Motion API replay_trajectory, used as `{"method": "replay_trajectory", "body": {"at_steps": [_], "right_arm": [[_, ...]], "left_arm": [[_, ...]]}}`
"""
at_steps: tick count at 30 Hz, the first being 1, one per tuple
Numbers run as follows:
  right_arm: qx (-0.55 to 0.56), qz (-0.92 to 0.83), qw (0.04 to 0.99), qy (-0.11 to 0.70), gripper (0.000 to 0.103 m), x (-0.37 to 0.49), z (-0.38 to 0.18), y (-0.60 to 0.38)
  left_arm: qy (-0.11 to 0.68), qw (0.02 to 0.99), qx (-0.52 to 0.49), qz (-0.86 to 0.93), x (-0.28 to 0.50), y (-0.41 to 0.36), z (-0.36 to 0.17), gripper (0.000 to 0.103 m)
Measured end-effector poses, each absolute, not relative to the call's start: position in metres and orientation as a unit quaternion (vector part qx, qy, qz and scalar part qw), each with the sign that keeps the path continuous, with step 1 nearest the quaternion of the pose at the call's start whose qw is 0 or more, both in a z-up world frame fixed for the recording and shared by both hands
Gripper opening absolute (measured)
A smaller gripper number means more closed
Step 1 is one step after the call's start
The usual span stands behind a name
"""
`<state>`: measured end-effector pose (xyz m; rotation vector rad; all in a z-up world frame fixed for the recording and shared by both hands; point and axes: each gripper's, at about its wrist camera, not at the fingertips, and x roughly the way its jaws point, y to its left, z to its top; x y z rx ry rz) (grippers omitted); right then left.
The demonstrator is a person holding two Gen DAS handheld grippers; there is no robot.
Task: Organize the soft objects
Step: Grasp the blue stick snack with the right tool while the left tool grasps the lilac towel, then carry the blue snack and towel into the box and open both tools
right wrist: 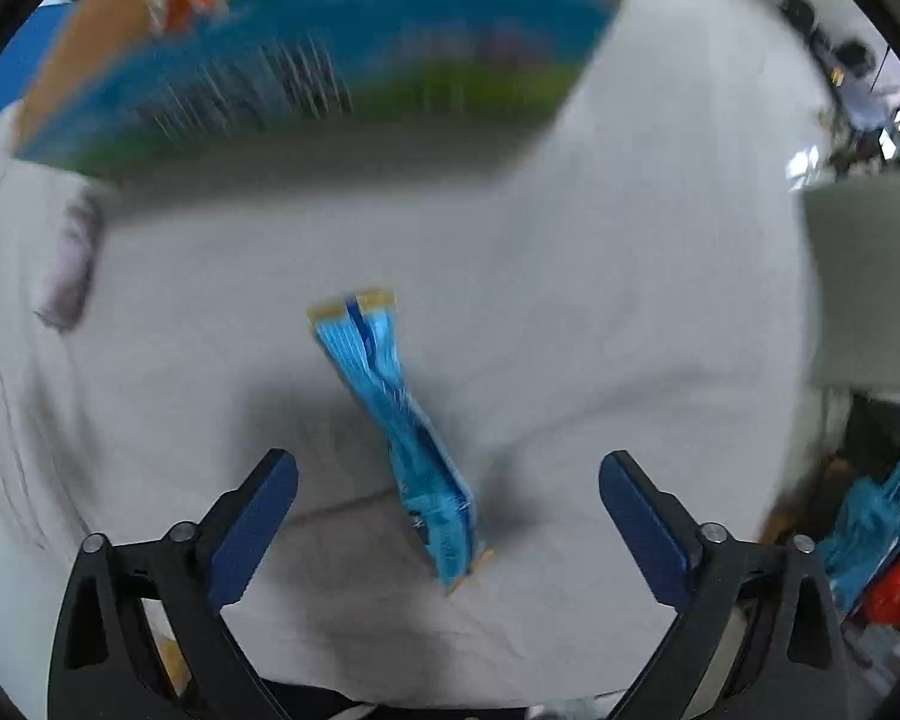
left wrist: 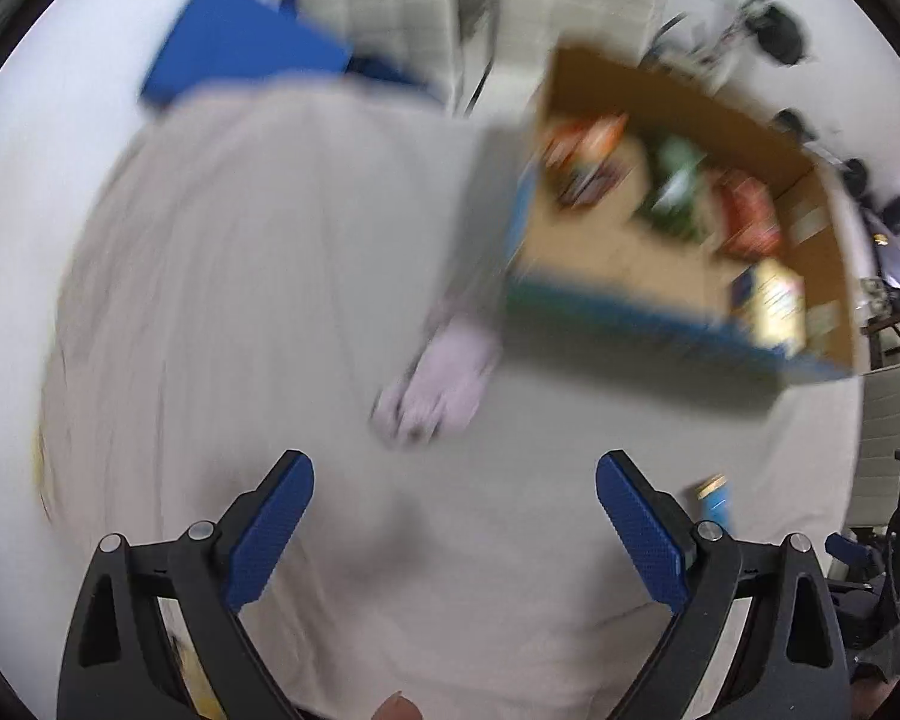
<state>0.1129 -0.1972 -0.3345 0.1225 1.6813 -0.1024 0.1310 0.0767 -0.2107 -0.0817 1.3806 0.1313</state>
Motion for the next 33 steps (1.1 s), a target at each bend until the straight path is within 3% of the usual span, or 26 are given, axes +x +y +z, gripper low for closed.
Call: {"method": "replay_trajectory", "body": {"at_steps": [7,9,11,14,19,21,23,25,28,33], "right_arm": [[0.064,-0.048,0.626,0.776,0.074,0.100,-0.399,-0.188],[0.050,-0.051,0.641,0.765,0.062,0.104,-0.394,-0.183],[0.048,-0.055,0.642,0.763,0.034,0.108,-0.390,-0.180],[0.059,-0.060,0.642,0.762,0.021,0.116,-0.385,-0.180],[0.078,-0.059,0.645,0.758,0.017,0.126,-0.376,-0.183],[0.081,-0.057,0.645,0.758,0.017,0.130,-0.372,-0.184],[0.083,-0.057,0.647,0.756,0.017,0.134,-0.370,-0.186],[0.089,-0.055,0.645,0.757,0.017,0.135,-0.370,-0.187],[0.091,-0.046,0.644,0.758,0.017,0.133,-0.367,-0.185],[0.090,-0.023,0.649,0.755,0.015,0.135,-0.355,-0.191]], "left_arm": [[0.676,0.730,-0.042,0.086,0.134,0.102,-0.274,0.097],[0.675,0.733,-0.026,0.079,0.147,0.101,-0.280,0.097],[0.679,0.731,-0.010,0.073,0.163,0.097,-0.288,0.097],[0.687,0.724,0.004,0.057,0.185,0.091,-0.302,0.097],[0.713,0.700,0.032,0.030,0.216,0.076,-0.339,0.097],[0.719,0.693,0.037,0.020,0.221,0.071,-0.350,0.087],[0.728,0.684,0.042,0.008,0.222,0.065,-0.360,0.056],[0.734,0.678,0.045,0.003,0.220,0.061,-0.367,0.045],[0.725,0.688,0.039,0.003,0.208,0.060,-0.364,0.036],[0.717,0.697,0.013,0.008,0.181,0.063,-0.354,0.034]]}}
